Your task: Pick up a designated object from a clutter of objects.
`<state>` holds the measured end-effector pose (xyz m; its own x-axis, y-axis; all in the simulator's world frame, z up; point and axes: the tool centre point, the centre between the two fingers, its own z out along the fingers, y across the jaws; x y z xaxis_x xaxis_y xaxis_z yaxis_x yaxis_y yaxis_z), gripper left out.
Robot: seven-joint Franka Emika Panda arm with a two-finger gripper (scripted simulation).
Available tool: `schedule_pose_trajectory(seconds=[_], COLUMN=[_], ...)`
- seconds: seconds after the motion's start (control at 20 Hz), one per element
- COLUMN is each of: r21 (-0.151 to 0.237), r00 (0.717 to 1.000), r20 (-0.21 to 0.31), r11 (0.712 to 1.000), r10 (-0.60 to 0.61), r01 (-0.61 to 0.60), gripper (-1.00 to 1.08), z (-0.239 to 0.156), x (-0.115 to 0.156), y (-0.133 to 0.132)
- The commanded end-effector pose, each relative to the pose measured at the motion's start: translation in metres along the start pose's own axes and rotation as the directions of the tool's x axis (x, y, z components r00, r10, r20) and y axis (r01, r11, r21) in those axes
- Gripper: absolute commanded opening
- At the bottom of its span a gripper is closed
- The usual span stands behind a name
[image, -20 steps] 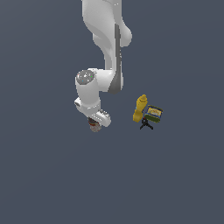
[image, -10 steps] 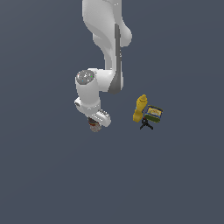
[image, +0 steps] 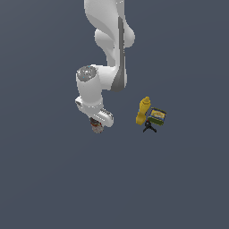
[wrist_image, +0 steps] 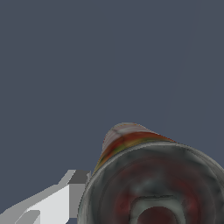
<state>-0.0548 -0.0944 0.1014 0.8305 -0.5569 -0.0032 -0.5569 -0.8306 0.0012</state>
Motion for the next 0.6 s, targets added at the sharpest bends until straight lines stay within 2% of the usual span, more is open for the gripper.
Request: schedule_pose_trajectory(seconds=[0.0,0.55], r21=[0.002,0.000], r00=[1.000,1.000], r20=[-0.004,-0.004], r11=[1.000,1.000], r10=[0.000,0.001], r01=[0.000,-0.001], gripper=[-1.00,-1.00], z=[-0.015,-0.111], x=[0.001,0.003], y=[-0.002,-0.015])
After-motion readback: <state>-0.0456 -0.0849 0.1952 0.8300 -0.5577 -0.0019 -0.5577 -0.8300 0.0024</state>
